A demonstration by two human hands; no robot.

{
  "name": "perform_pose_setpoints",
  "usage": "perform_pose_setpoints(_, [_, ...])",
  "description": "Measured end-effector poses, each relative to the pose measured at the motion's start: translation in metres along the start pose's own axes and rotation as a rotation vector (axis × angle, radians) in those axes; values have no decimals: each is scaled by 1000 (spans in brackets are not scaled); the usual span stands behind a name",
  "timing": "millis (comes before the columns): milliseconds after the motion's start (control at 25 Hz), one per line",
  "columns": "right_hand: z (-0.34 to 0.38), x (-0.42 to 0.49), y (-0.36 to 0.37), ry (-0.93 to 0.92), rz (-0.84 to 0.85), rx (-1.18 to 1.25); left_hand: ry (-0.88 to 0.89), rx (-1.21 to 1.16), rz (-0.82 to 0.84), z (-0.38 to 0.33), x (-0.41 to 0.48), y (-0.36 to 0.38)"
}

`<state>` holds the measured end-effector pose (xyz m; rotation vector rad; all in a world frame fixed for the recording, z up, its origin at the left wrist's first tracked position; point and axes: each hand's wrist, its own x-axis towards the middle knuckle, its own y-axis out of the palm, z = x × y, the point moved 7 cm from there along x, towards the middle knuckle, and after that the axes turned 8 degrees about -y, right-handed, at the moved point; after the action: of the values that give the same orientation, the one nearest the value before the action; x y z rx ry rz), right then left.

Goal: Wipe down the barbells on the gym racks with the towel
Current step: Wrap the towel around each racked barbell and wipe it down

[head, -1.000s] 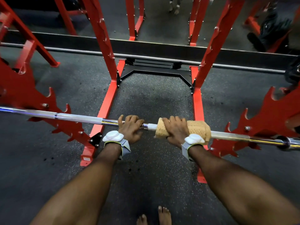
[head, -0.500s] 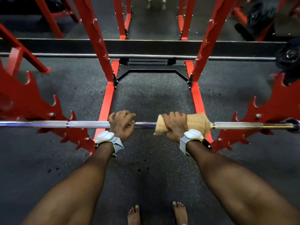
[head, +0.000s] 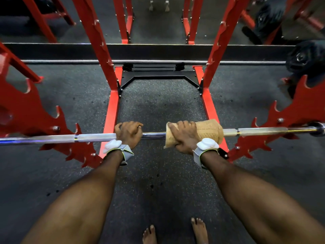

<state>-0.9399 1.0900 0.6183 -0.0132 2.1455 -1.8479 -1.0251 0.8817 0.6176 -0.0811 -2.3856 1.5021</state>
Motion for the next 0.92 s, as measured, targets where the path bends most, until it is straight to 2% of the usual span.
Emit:
perform_pose_setpoints(120, [-21,-4,-6,-54,-36,55,81,54,100,10,9,1])
perform_pose_setpoints(280, [-17,10,-10,-170,-24,-45,18,241,189,30,19,-6])
perform_pose_setpoints(400, [-15,31,-6,-140,37,23,104,414,240,20,12,-4])
perform_pose_setpoints(520, [-19,30,3,-111,-3,76,23,487,304,18,14,-6])
perform_pose_setpoints(600, [-16,33,4,-125,-7,94,47,502,298,16,13,-5])
perform_pose_setpoints(760, [-6,43,-6,-154,83,129,151,513,276,8,9,-9])
perform_pose_setpoints(840, [7,40,-9,-161,-16,15,296,610,260,11,7,1])
perform_pose_setpoints(920, [13,30,-3,-124,-111,-96,369,656,238,14,6,2])
